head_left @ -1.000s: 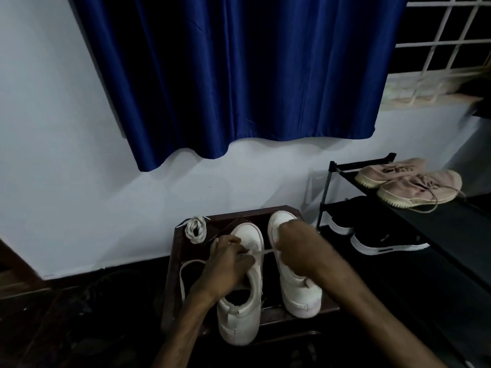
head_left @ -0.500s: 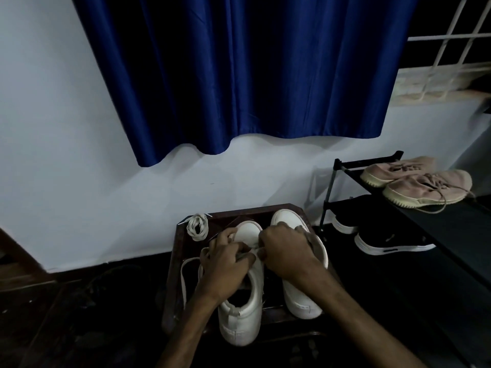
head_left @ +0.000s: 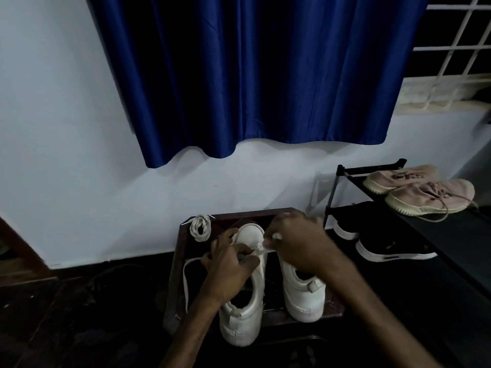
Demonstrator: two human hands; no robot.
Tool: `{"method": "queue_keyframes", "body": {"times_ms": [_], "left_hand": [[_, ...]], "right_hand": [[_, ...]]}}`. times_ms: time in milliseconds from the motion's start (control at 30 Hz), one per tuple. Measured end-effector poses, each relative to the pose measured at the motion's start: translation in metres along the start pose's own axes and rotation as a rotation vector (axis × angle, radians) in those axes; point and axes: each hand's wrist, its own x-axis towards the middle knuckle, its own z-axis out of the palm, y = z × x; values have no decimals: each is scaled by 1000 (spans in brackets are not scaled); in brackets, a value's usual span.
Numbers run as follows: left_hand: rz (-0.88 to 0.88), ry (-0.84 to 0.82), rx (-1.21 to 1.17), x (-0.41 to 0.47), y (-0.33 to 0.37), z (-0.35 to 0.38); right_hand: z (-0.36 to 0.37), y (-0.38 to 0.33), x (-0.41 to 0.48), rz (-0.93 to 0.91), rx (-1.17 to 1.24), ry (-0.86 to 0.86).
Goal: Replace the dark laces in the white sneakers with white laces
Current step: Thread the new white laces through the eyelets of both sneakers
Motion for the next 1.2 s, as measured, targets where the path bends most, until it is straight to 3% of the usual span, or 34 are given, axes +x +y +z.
{"method": "queue_keyframes", "body": {"times_ms": [100,233,333,400,433,533,633,733,867,1000,1133,1200], "left_hand": [[-14,9,57,1,2,0],[-53,39,85,0,4,0],[-62,35,81,0,7,0],[-57,34,109,0,8,0],[-57,34,120,0,9,0],[-60,48,116,-1,9,0],[-62,53,131,-1,10,0],[-60,50,183,-1,11,1],[-74,49,211,-1,12,0],[-87,50,171,0,13,1],[-84,61,167,-1,12,1],[-79,60,171,-1,12,1]], "right_hand": [[26,-16,11,30,-57,-27],[17,0,0,-16,102,96],[-32,44,-27,73,401,293],[-55,73,-42,152,286,459],[-59,79,-43,197,142,445],[-35,60,-27,188,-120,182],[8,19,-1,-47,-3,100],[33,-5,8,-50,37,-24],[23,2,0,-29,68,81],[-40,60,-31,127,259,213],[-52,57,-39,126,4,-6],[-25,31,-21,-1,5,52]]}}
